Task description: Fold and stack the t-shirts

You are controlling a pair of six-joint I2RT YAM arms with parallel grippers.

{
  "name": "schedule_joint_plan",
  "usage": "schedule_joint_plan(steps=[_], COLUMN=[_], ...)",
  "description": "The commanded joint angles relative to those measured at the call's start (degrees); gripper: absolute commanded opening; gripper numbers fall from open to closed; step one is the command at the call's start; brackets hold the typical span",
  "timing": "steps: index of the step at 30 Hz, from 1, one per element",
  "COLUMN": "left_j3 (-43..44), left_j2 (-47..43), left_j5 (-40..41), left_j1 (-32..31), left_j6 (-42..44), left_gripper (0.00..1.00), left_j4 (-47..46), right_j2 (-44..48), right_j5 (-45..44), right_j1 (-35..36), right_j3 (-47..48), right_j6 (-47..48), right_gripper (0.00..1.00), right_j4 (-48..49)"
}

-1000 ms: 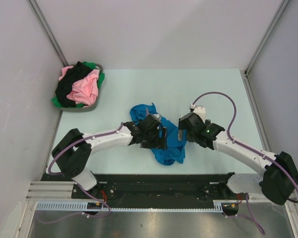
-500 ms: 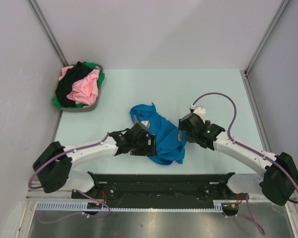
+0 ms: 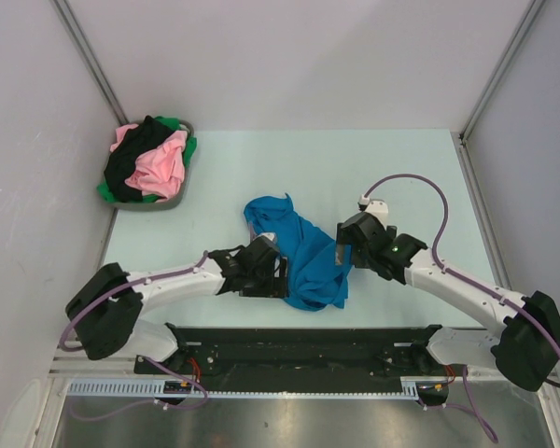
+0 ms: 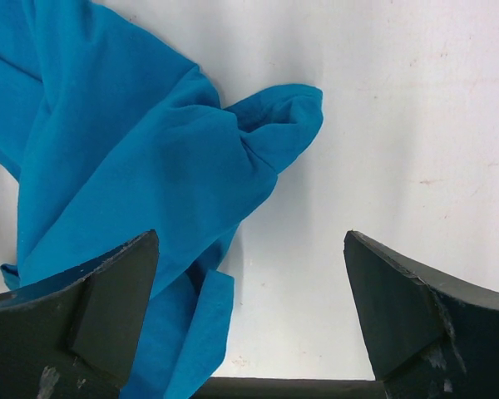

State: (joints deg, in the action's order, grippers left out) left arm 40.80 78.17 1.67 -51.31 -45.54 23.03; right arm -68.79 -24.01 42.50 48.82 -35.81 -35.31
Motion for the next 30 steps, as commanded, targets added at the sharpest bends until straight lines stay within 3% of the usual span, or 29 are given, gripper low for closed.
schedule_joint_plan(steps=[1,14,24,30], left_j3=[4.5,10.2,4.5,1.4], left_j2=[3.2,10.1,7.4,6.0], left_j5=[2.6,1.8,-0.2,-0.7], left_j1=[0.0,1.5,1.5,1.5], left_j6=[-0.8,0.5,-0.6,-1.3], left_gripper=[0.84,0.77,0.49,0.40], left_j4=[-1.1,-1.0,-4.0,-5.7], right_j2=[2.0,1.8,0.9,0.5], right_j5=[-0.9,-1.2,-0.1,0.5], right_j1=[-0.1,-0.2,-0.1,-0.1], right_j3=[0.0,0.0,-1.7,-1.8], right_j6=[-0.2,0.2,-0.3,-0.5], right_gripper=[0.98,0.98,0.97,0.97], right_j4=[-0.5,-0.6,1.1,1.6])
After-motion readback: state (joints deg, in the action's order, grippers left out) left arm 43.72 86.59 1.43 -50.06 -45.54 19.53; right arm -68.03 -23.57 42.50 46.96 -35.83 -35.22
